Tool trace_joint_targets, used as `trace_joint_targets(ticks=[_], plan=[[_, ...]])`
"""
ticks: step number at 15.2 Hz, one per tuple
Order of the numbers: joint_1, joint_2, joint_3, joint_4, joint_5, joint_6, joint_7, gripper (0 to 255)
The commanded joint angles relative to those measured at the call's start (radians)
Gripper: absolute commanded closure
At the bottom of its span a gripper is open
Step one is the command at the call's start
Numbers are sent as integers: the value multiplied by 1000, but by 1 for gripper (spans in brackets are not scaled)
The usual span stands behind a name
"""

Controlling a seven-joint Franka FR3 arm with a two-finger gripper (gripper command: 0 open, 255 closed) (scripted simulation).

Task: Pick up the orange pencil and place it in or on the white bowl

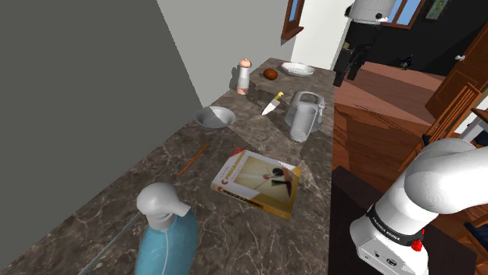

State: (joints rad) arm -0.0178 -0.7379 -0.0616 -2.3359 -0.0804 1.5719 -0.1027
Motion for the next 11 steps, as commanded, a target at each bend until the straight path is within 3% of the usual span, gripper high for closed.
trace_joint_targets(ticks=[1,11], plan=[[0,0,0,0,0,0,0,0],[8,54,278,-57,159,73,470,0]])
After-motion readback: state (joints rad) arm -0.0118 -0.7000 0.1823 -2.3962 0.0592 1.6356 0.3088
